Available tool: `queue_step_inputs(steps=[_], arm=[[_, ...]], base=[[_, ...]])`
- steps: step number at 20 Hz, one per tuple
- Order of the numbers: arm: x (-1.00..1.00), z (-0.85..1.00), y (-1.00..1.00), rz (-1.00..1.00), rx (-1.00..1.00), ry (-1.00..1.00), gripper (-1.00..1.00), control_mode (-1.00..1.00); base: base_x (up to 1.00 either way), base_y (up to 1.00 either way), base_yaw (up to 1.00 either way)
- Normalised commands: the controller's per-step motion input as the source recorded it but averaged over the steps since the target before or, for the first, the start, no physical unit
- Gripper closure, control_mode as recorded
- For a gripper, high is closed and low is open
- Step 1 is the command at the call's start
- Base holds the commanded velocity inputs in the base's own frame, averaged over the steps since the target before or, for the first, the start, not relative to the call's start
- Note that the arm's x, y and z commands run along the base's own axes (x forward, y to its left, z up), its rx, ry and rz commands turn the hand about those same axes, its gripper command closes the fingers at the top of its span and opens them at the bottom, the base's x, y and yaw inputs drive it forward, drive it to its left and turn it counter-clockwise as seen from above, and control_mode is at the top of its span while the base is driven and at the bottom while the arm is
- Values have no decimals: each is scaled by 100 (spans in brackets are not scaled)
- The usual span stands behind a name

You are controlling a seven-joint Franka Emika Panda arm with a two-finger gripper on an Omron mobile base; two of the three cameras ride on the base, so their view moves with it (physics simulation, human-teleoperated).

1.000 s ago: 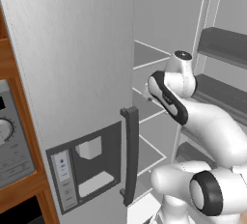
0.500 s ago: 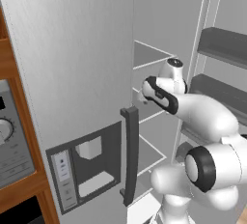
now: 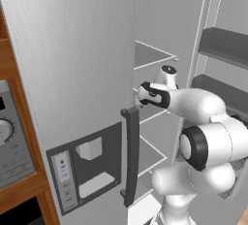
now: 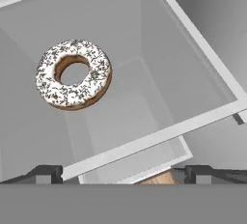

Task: Take the cake and donut from the fridge and place them on the empty tray on the dining counter.

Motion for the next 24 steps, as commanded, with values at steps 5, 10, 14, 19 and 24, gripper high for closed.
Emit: queue_step_inputs(steps=[5, 10, 14, 19, 24], arm=[[50, -6, 8, 0, 0, 0, -100, -100], [35, -15, 11, 0, 2, 0, -100, -100], [22, -27, 21, 0, 4, 0, -100, -100], [33, -16, 16, 0, 2, 0, -100, -100], [26, -23, 10, 0, 0, 0, -100, -100]], base=[[0, 0, 0], [0, 0, 0], [0, 0, 0], [0, 0, 0], [0, 0, 0]])
